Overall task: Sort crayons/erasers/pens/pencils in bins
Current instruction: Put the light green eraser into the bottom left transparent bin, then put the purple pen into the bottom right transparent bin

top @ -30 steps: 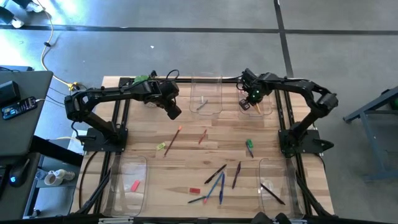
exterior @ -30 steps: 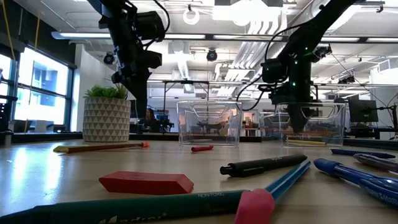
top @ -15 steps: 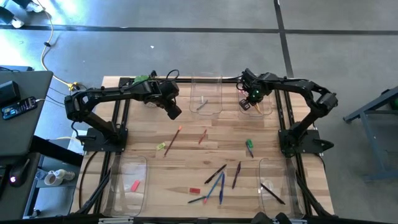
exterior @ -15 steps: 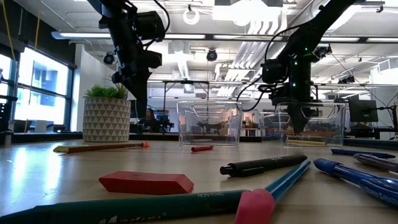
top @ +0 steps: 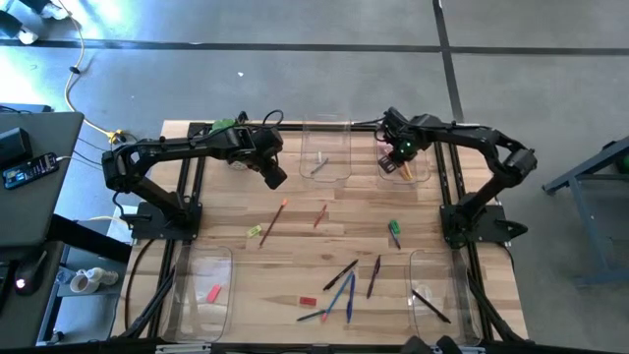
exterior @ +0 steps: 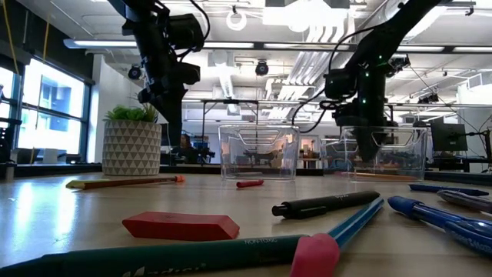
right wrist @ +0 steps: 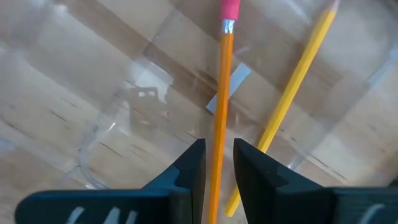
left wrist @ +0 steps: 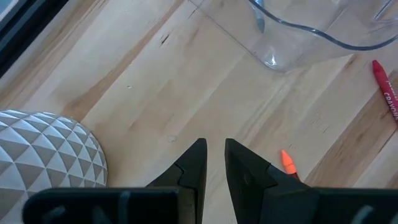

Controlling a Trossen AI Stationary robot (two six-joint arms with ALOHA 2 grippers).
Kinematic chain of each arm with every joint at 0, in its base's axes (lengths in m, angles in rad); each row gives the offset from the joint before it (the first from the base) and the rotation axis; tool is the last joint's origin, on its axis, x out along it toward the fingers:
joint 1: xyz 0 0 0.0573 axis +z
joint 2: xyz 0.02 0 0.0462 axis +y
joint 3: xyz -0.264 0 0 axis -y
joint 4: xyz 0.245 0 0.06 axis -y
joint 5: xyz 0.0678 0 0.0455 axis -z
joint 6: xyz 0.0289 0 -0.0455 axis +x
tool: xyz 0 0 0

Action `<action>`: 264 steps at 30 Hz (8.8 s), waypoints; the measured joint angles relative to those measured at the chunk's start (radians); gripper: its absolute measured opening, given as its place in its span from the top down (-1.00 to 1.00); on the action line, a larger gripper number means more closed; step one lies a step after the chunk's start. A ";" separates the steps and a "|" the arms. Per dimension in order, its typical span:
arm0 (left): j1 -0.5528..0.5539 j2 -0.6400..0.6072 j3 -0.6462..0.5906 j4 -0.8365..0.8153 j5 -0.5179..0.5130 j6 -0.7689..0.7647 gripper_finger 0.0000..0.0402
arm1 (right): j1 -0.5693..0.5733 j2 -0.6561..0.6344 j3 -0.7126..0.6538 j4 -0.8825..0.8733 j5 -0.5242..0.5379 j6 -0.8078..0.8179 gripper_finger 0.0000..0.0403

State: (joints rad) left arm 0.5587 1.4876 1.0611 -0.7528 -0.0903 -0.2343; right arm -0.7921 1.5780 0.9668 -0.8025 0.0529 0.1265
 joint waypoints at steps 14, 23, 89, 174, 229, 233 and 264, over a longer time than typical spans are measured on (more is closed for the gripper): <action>-0.012 0.000 0.000 -0.032 0.071 -0.204 0.43 | 0.000 -0.262 0.000 -0.001 0.000 0.007 0.64; -0.083 0.000 0.000 -0.138 0.085 -0.241 0.30 | 0.058 -0.399 0.001 -0.002 0.000 0.007 0.64; -0.554 0.051 -0.303 0.032 0.057 -0.577 0.09 | 0.544 -0.435 0.001 -0.055 0.100 0.247 0.64; -0.837 -0.649 -0.238 -0.344 0.397 -0.994 0.69 | 0.544 -0.435 0.001 -0.046 0.100 0.270 0.64; -1.405 -0.072 -0.282 0.001 0.173 -1.595 0.63 | 0.577 -0.435 0.001 -0.021 0.093 0.294 0.64; -1.405 -0.072 -0.282 0.002 0.175 -1.595 0.47 | 0.617 -0.435 0.001 -0.008 0.096 0.292 0.64; -1.386 -0.454 -0.282 -0.001 -0.055 -1.595 0.10 | 0.848 -0.433 0.115 0.019 0.139 0.108 0.64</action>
State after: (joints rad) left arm -0.8273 1.0341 0.7795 -0.7540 -0.1450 -1.8291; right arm 0.0560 1.1454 1.0820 -0.7838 0.1918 0.2341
